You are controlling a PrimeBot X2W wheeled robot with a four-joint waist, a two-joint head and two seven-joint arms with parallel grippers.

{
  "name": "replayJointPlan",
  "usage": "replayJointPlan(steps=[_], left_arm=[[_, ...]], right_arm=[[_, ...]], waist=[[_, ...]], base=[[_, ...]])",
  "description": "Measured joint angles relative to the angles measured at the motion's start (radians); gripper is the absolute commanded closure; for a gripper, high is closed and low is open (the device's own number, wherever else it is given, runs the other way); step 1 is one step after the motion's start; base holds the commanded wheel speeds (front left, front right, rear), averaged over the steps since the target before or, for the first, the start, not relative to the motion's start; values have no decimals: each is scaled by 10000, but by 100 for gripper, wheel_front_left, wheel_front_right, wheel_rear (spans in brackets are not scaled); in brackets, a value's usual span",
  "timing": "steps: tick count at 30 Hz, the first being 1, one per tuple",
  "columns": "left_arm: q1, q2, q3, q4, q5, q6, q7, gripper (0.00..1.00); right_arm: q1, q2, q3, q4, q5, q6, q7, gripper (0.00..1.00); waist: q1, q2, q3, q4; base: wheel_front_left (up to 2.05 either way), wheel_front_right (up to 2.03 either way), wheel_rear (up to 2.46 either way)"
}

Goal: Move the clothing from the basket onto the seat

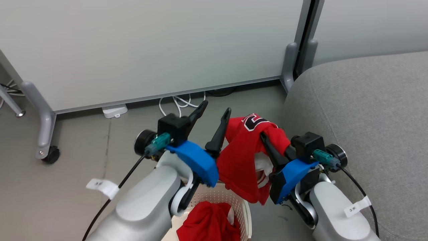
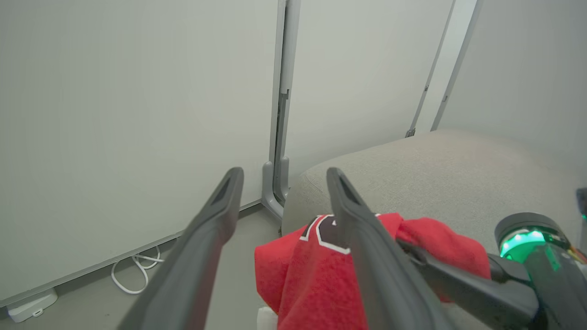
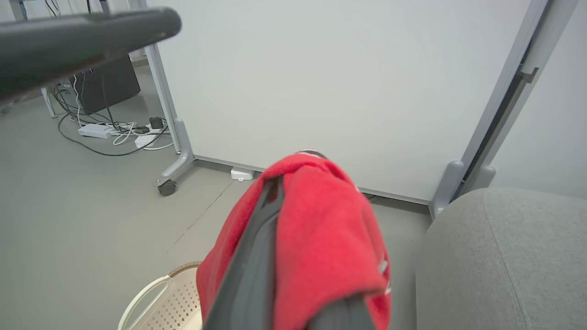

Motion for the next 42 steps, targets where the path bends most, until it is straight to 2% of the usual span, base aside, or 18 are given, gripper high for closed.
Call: replayJointPlan(steps=[6,11,14,18,28,34,40,42], left_arm=[[1767,786,1484,-1710,1659,196,-2,0],[3431,1172,2757,-2828,2803,155,0,0],[4635,1164,4015,-3517,3369,42,-2,0],[5605,947,5047,-3960,3952,-205,-2,0],[6332,366,6205,-4128,5101,-918,-2,0],[6351,46,6619,-4063,5616,-1264,-2,0],[6346,-113,6715,-3962,5829,-1407,-2,0],[6342,-167,6763,-3931,5925,-1457,0,0]], right_arm=[[303,0,-420,-462,-286,0,128,100],[450,0,-685,-863,-541,0,293,100],[576,0,-980,-1189,-713,0,405,100],[722,0,-1300,-1517,-817,0,500,100],[1004,2,-1563,-2184,-890,0,694,100],[1185,-2,-1467,-2545,-811,0,792,100],[1308,-4,-1438,-2706,-721,0,825,100],[1351,-4,-1409,-2784,-675,0,834,100]], waist=[[0,0,124,22],[0,0,180,-59],[0,0,214,-130],[0,0,254,-156],[0,0,363,-484],[0,0,462,-1237],[-1,0,512,-1922],[0,0,549,-2357]], base=[[0,0,0],[0,0,0],[0,0,0],[0,0,0],[0,0,0],[0,0,0],[0,0,0],[0,0,0]])
